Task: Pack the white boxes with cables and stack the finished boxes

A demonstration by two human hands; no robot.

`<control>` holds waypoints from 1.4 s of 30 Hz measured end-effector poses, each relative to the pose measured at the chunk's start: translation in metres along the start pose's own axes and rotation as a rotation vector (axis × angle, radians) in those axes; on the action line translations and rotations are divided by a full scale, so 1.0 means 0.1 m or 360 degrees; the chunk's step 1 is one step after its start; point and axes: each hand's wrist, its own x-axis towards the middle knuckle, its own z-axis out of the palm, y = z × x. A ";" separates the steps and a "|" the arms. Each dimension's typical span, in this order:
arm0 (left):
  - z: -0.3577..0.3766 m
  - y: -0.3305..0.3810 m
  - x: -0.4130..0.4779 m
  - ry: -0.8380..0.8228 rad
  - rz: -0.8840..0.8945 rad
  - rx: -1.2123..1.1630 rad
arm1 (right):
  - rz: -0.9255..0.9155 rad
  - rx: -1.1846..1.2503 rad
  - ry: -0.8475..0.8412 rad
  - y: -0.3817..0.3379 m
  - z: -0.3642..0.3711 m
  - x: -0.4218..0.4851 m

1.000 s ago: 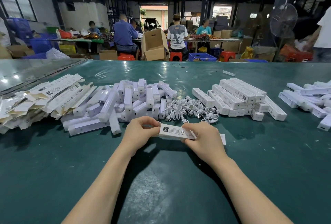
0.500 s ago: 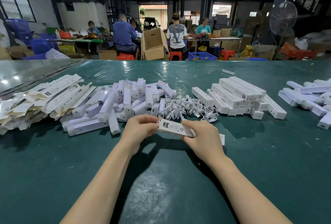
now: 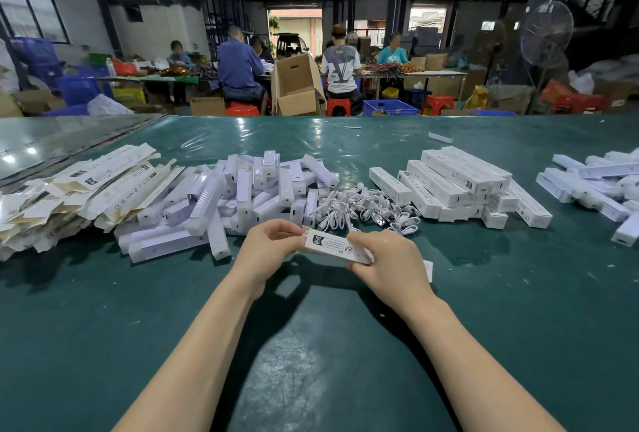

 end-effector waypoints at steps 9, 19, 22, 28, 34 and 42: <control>-0.01 -0.01 -0.06 -0.0273 0.0122 0.0268 | 0.0072 0.0032 0.0016 0.07 -0.02 -0.02; 0.03 -0.01 -0.10 0.0117 0.0589 0.0756 | 0.0060 0.0348 -0.0077 0.06 -0.10 -0.01; 0.06 -0.03 -0.08 0.0214 0.0458 0.0586 | 0.0061 0.0323 -0.0028 0.05 -0.09 -0.01; 0.10 -0.03 -0.05 0.0135 0.0183 0.0199 | 0.0069 0.0190 0.0007 0.06 -0.03 -0.01; 0.17 -0.05 -0.05 0.0194 0.0168 -0.0251 | 0.0122 0.0185 0.0101 0.05 -0.02 -0.01; 0.20 -0.02 -0.08 0.0125 -0.0084 -0.0650 | 0.0070 0.0336 0.0147 0.00 -0.01 -0.04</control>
